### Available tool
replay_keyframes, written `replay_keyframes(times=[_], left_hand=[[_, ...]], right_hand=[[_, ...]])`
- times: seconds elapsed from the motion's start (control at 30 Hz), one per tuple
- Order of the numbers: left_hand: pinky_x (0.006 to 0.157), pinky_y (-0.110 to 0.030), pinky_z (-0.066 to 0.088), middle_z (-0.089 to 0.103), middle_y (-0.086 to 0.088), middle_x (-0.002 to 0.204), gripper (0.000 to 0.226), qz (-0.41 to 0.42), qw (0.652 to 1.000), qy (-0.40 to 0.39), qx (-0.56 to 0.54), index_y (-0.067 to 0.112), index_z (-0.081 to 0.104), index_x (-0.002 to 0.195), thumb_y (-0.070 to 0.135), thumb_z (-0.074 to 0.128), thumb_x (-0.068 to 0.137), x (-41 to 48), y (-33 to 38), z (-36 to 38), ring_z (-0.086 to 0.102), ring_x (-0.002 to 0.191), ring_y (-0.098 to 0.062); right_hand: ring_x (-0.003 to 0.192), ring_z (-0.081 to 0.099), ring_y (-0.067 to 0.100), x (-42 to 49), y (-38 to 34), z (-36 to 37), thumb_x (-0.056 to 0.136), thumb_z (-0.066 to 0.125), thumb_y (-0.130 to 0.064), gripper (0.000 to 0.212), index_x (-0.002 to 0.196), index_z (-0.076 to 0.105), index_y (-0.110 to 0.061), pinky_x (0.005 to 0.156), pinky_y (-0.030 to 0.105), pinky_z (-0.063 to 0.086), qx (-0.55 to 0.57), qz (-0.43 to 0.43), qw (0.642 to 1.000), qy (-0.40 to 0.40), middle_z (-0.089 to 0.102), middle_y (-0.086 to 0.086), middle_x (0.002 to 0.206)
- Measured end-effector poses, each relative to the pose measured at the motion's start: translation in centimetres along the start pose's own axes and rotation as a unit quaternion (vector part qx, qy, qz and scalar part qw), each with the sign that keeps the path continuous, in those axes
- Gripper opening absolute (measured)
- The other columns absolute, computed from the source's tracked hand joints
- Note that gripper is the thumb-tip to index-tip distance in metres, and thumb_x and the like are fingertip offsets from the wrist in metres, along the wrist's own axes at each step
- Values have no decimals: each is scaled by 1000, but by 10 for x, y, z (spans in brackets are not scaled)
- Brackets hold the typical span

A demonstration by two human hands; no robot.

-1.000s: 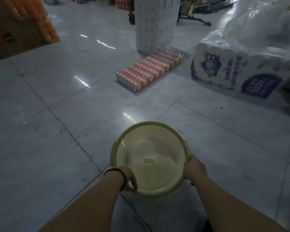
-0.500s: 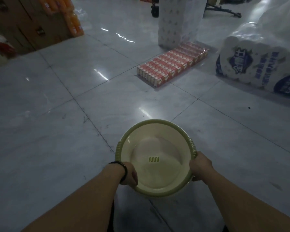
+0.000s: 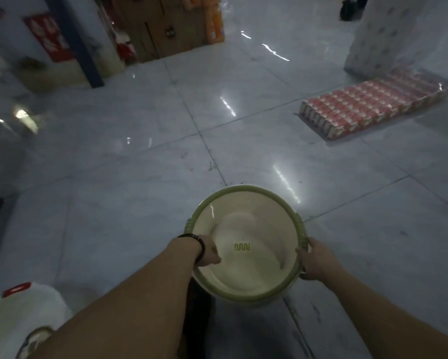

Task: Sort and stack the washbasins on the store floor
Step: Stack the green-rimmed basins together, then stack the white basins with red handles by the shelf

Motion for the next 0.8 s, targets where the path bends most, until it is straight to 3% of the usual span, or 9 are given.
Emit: replay_keyframes(times=[0.1,0.17,0.23,0.3,0.37,0.47,0.53,0.7,0.8], left_hand=[[98,-39,52,56,-4,141,48,16,998,43,-30,25,57,144,49,53,103,-24,-31,-10,59,121,-26],[93,-39,56,62,-5,132,46,17,995,70,-63,23,61,140,49,55,101,-36,-61,-17,64,114,-25],[94,-42,59,67,-5,123,46,17,987,89,-135,23,64,135,51,59,99,-53,-92,-21,68,109,-24],[97,-45,59,68,-1,124,46,40,965,105,-238,25,62,135,52,59,98,-83,-119,-24,69,109,-21],[99,-44,58,68,3,126,42,74,926,142,-342,28,60,135,52,57,101,-123,-151,-24,70,109,-18],[94,-39,60,72,6,120,33,103,860,239,-438,28,65,129,45,57,103,-201,-217,2,74,103,-15],[88,-37,61,75,7,113,25,70,831,306,-460,29,69,122,41,58,102,-244,-274,48,75,98,-14],[83,-42,64,74,1,106,20,-131,793,330,-495,28,69,116,37,64,98,-306,-394,229,72,94,-19],[93,-45,59,71,-2,112,25,-226,769,279,-529,30,67,111,48,64,94,-310,-429,345,68,99,-23]], right_hand=[[93,75,37,-18,-14,-4,105,58,-42,49,148,51,-18,63,43,64,-50,40,998,16,71,18,115],[113,67,41,-36,-32,-13,105,58,-42,57,148,48,-7,86,47,60,-145,28,986,80,65,23,130],[119,61,43,-60,-71,-12,103,58,-42,53,141,52,-5,99,50,54,-211,-24,965,151,60,24,132],[112,64,38,-95,-130,11,102,58,-40,47,137,59,-9,98,46,52,-258,-142,943,158,67,17,125],[98,68,28,-132,-188,52,104,57,-39,36,128,67,-13,89,39,53,-258,-245,931,81,74,8,111],[76,72,23,-199,-251,136,105,59,-36,31,115,72,-9,70,33,58,-204,-258,937,-118,78,8,97],[68,71,21,-257,-284,194,106,58,-34,31,117,69,-7,57,29,55,-218,-287,908,-212,78,9,95],[88,78,30,-408,-316,308,107,54,-40,37,122,65,-8,82,43,64,-374,-355,784,-345,76,13,108],[86,78,30,-471,-304,359,104,57,-44,39,115,66,-8,81,42,66,-471,-383,712,-352,76,11,102]])
Point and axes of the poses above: each hand's wrist, its own x-axis towards the middle knuckle, its own z-axis out of the palm, y = z × x, the point moved 6 cm from there along x, towards the middle knuckle
